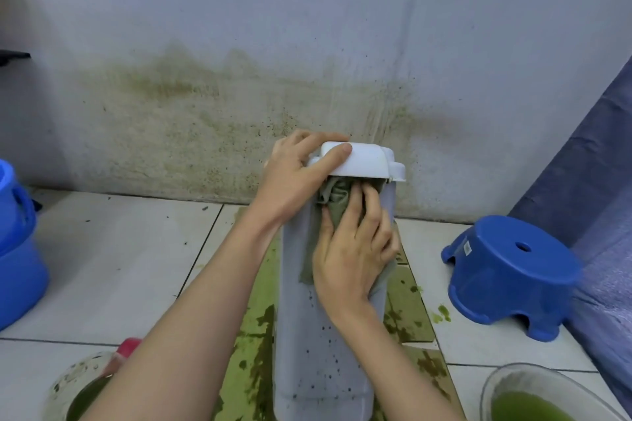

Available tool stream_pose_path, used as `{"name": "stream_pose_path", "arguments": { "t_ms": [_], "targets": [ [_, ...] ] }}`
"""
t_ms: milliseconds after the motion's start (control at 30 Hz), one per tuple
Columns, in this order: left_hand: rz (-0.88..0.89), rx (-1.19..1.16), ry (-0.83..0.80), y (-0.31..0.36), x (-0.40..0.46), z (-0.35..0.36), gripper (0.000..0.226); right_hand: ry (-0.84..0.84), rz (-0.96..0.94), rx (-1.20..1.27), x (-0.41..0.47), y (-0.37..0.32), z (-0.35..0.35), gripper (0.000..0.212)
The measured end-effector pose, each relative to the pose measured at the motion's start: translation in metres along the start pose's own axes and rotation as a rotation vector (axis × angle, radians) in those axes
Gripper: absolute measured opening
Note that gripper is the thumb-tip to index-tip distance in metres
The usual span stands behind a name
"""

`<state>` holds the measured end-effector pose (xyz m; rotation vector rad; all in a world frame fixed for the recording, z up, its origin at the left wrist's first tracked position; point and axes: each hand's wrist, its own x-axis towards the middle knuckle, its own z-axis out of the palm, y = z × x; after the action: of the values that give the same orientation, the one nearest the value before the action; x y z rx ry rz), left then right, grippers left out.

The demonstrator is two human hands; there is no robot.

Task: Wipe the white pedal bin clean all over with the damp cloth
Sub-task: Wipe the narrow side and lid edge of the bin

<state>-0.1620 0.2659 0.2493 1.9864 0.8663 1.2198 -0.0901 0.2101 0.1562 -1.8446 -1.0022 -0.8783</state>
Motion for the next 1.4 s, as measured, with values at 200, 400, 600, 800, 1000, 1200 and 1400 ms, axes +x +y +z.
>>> {"name": "stream_pose_path", "arguments": {
  "t_ms": [200, 400, 600, 800, 1000, 1200, 1400],
  "targets": [
    [0.002, -0.036, 0.034, -0.001, 0.004, 0.008, 0.039, -0.156, 0.276, 0.070, -0.062, 0.019, -0.011, 0.056],
    [-0.005, -0.128, 0.059, -0.009, 0.010, 0.003, 0.027, -0.167, -0.181, 0.033, -0.017, 0.015, -0.005, 0.056],
    [-0.016, -0.152, 0.056, -0.009, 0.012, 0.004, 0.026, -0.164, -0.175, 0.084, -0.032, 0.020, -0.002, 0.050],
    [-0.022, -0.148, 0.034, -0.013, 0.010, 0.001, 0.020, -0.417, -0.913, 0.100, -0.130, 0.085, -0.026, 0.043],
    [-0.008, -0.163, 0.043, -0.007, 0.012, 0.004, 0.023, -0.253, -0.525, 0.105, -0.012, 0.058, -0.009, 0.063],
    [-0.029, -0.183, 0.062, -0.013, 0.017, 0.001, 0.016, -0.366, -0.403, 0.132, -0.087, 0.065, -0.015, 0.063],
    [-0.011, -0.205, 0.069, -0.014, 0.016, 0.008, 0.014, -0.547, -0.550, 0.175, -0.150, 0.115, -0.036, 0.053]
  ]
}}
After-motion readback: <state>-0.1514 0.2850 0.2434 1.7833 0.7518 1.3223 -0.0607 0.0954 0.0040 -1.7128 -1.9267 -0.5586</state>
